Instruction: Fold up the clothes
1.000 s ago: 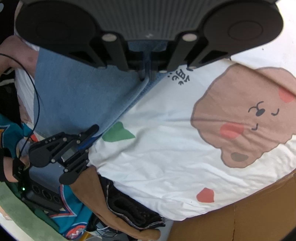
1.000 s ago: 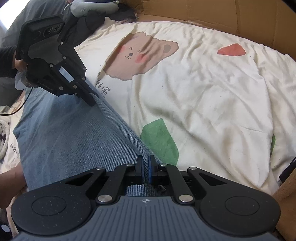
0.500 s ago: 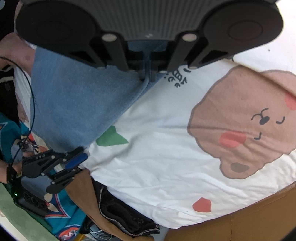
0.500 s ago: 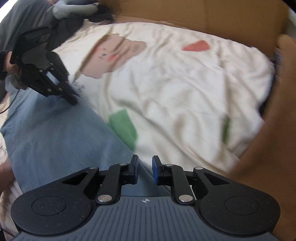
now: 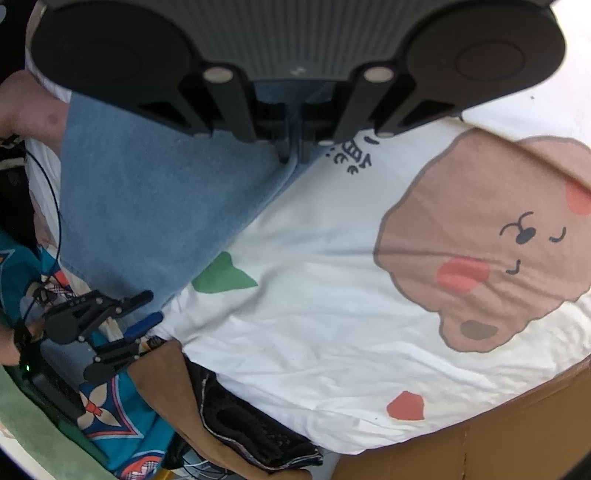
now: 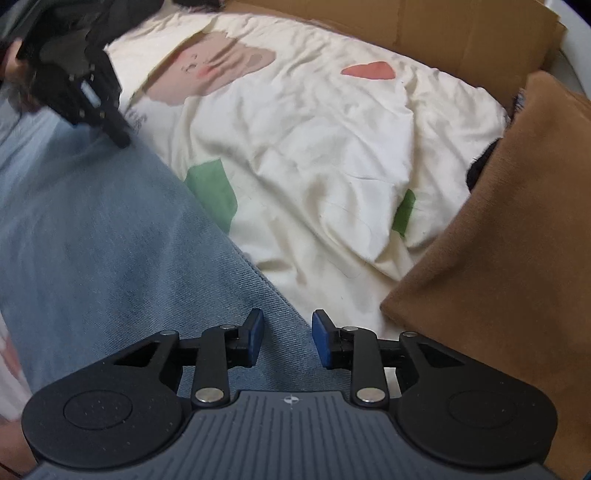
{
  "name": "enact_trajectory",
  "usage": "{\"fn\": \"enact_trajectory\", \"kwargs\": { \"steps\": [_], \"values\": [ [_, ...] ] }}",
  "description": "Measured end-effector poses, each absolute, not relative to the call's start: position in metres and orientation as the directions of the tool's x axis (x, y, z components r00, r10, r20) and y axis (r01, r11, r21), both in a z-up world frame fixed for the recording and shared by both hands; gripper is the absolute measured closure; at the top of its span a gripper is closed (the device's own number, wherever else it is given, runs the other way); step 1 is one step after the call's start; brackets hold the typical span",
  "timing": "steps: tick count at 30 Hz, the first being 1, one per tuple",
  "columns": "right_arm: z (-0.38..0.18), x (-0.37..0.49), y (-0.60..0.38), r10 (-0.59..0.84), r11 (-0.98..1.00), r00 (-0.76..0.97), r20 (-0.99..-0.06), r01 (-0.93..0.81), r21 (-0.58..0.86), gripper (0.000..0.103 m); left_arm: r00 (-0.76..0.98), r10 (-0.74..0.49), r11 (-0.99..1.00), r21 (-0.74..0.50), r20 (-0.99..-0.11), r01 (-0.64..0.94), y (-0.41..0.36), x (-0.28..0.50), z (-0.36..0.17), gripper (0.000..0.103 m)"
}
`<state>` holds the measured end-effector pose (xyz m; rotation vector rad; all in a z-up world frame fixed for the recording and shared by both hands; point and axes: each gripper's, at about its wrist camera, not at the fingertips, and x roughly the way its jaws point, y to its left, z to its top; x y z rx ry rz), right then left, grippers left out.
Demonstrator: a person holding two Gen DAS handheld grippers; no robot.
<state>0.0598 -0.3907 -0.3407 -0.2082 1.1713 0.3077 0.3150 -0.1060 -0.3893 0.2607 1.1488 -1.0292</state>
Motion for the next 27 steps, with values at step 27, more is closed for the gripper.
{"fn": "enact_trajectory", "kwargs": {
  "steps": [27],
  "values": [
    [-0.314,0.071,-0.338,0.178,0.981,0.528,-0.83,-0.159,0.109,0.084,0.399,-0.273,0.895,-0.079,-0.875,0.439,0.04,0.29,-0.321,0.083]
  ]
}}
